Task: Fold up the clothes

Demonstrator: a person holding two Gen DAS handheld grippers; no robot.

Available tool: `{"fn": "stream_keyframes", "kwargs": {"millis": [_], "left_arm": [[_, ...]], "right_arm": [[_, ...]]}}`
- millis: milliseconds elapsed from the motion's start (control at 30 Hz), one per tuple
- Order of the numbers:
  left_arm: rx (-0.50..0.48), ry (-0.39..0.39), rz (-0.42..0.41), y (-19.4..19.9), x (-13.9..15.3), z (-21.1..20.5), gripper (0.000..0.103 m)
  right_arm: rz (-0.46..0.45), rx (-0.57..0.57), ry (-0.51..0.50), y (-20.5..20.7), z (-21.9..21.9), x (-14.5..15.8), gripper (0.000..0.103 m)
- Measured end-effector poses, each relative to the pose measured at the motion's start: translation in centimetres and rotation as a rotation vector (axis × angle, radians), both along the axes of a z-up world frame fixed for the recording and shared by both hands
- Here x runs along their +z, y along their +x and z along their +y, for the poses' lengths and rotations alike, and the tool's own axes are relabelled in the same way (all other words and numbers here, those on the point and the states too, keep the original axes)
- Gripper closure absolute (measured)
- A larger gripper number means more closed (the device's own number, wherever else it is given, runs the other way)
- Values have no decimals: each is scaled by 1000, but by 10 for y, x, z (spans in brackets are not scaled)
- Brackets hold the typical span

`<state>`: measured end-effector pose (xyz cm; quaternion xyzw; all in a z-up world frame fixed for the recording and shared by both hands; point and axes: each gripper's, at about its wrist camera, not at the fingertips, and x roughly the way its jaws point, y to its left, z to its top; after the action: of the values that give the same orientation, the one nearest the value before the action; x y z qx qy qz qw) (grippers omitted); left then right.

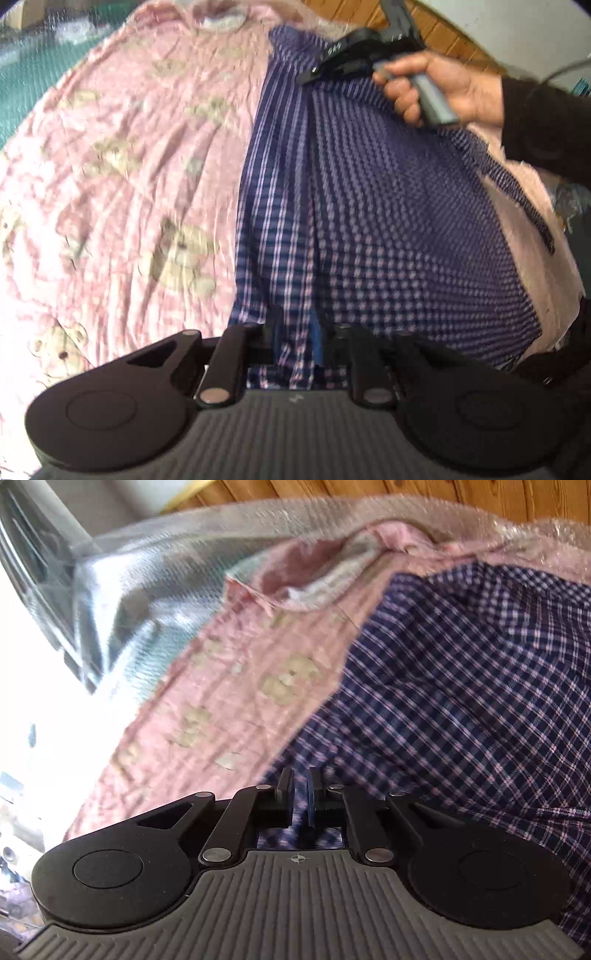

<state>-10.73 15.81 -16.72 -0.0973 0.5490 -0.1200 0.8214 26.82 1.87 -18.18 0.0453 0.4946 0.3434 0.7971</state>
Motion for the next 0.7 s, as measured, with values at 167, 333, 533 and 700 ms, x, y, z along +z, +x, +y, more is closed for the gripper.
{"fn": "stream_keyframes", "kwargs": {"millis": [167,333,533,700], "left_arm": [[-50,-37,24,-4,2,10,86],[-60,-114,51,1,-1,26,87],[-47,-172,59,1,-7,40,87],[19,-241,74,2,-13,47,89]], "right_arm": [[-102,16,-38,33,-4,30,91],[-260,36,-107,100,26,55,32],[-159,136,-219,163,44,8,103],[-204,55,-221,165,25,6,103]]}}
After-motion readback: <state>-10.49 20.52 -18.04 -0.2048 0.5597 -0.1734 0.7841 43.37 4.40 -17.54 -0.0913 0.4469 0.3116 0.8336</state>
